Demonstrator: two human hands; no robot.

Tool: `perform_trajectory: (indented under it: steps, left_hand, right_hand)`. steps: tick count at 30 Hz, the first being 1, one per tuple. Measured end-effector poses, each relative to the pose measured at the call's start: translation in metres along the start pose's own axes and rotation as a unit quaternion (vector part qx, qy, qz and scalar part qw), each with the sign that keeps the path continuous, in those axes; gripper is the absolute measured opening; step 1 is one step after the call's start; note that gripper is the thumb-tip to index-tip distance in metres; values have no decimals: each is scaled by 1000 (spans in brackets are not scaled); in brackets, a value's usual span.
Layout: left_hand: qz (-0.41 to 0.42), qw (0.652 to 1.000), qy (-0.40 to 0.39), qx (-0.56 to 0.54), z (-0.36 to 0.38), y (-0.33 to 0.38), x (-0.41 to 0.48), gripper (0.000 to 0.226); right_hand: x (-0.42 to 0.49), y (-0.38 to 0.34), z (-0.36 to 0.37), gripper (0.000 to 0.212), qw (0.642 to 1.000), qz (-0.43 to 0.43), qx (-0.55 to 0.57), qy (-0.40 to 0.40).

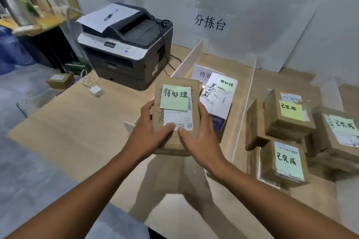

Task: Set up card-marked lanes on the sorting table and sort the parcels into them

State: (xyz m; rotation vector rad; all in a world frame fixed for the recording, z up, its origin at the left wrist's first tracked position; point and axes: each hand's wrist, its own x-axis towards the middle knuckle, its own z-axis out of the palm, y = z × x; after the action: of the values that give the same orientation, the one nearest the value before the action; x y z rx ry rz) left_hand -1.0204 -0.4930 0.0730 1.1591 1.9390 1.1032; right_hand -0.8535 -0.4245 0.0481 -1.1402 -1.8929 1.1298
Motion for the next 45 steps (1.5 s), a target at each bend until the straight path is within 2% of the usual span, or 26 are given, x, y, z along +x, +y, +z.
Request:
perform_trajectory:
  steps: [4,8,11,16,25,29,33,38,43,45]
  left_hand:
    - [-4,999,-52,13,-11,-19,60,82]
    - [0,994,-107,16,-24,-33,111,90]
    - [-7,988,-155,16,-30,-44,136,97]
    - [-14,971,-238,23,-31,-74,182,95]
    - [-38,940,-334,53,-10,-117,228,97]
    - [-63,937,-333,82,7,-132,236,93]
    - [-42,940,-323,106,13,-143,237,95]
    - [-45,939,-322,114,16,-137,239,96]
    - [-72,948,-293,107,9,-118,228,85]
    - [-9,956,-268,116,-4,-99,228,76]
  right_hand:
    - [39,10,24,89,999,47,3,24]
    - [68,14,48,89,995,84,-10,45]
    - [79,17,62,89,990,124,-14,59]
    - [95,32,89,90,980,176,-37,87]
    - [103,73,134,91,956,265,-22,127]
    - [108,94,147,91,950,275,-36,141]
    - [107,106,153,94,951,259,-75,149]
    - [110,107,157,95,947,273,-61,155]
    - [108,86,143,90,946,295,-90,97]
    - [114,59,121,82,947,283,-130,72]
